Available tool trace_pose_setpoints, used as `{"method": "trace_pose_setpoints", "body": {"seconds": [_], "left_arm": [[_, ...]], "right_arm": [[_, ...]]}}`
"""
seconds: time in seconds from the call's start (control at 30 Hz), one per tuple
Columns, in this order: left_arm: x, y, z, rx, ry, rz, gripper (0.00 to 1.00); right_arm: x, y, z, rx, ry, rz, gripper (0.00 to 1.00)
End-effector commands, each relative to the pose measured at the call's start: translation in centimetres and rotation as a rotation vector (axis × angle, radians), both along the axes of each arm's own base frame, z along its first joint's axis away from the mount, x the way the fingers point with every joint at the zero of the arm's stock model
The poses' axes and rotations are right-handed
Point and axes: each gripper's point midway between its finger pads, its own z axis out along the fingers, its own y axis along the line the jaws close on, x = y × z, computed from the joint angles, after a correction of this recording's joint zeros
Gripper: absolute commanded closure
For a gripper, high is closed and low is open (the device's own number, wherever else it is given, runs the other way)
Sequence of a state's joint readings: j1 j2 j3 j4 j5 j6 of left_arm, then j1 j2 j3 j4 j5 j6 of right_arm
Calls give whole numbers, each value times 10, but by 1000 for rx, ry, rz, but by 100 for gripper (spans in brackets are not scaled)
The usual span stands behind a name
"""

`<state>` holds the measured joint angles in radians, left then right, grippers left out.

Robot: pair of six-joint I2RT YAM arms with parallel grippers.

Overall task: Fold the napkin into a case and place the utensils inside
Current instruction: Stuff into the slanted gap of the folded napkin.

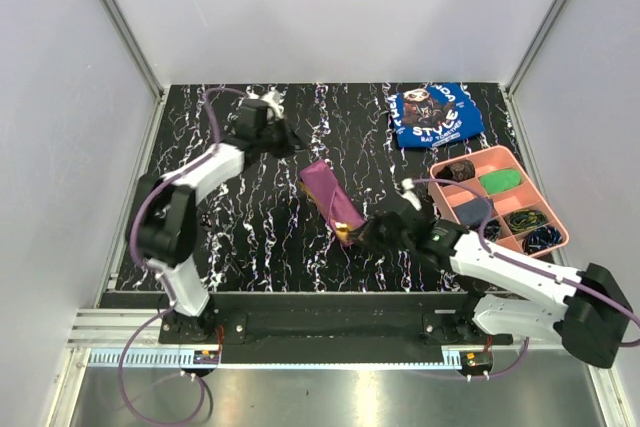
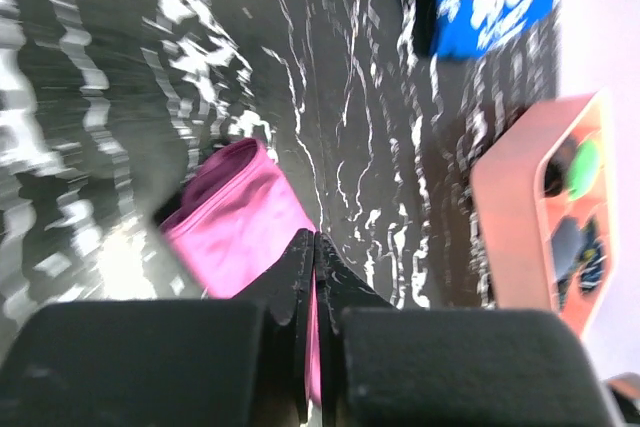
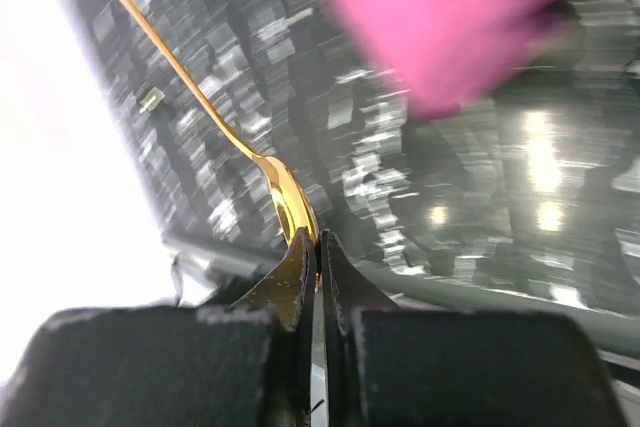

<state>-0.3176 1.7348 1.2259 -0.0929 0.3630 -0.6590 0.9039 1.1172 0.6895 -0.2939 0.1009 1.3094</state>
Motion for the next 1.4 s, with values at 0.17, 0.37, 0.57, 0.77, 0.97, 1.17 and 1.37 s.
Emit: {"method": "trace_pose_setpoints", "body": {"seconds": [0.17, 0.37, 0.57, 0.77, 0.97, 1.17, 1.37], "left_arm": [[22, -68, -29, -47, -36, -122, 100], [23, -73, -50, -35, 13, -110, 100], [22, -68, -54, -6, 37, -90, 100], [16, -57, -68, 42, 105, -53, 100], [10, -46, -91, 77, 189, -12, 100], [12, -42, -97, 89, 202, -5, 100], [12, -43, -101, 92, 216, -9, 100]], "right_arm": [[-15, -104, -47, -243, 118, -324, 100], [-16, -114, -52, -248, 117, -328, 100], [-8, -110, -35, -260, 66, -294, 100], [-4, -116, -19, -306, 19, -274, 100], [6, -93, -10, -270, -14, -204, 100], [6, -78, -36, -237, 47, -191, 100], [13, -67, -41, -235, 43, -167, 100]]}}
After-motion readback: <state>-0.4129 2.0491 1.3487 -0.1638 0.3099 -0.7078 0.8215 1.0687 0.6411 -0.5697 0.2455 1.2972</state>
